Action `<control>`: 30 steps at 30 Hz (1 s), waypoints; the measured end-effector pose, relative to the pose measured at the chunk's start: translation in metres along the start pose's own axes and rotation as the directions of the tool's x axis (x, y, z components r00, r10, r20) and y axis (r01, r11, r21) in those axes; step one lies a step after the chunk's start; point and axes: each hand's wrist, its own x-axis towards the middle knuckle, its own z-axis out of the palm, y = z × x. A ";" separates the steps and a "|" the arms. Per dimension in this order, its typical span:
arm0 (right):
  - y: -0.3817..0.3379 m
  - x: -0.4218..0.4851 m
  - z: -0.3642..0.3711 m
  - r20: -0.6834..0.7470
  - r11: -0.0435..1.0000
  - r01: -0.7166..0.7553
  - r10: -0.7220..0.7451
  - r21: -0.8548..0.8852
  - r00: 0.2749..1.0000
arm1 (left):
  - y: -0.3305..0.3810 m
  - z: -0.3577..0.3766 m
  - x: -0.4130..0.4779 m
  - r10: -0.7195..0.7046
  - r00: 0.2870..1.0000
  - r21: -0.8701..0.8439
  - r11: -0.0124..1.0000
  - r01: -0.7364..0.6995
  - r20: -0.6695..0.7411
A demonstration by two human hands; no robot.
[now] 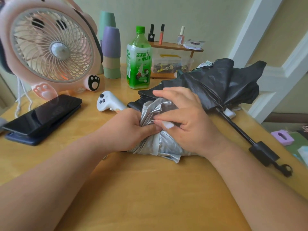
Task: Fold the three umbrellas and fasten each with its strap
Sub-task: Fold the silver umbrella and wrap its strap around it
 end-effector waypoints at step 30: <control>-0.011 -0.039 -0.040 0.346 0.748 -0.645 0.570 0.159 0.746 | -0.009 -0.014 -0.001 0.071 0.981 0.037 0.996 -0.079 0.182</control>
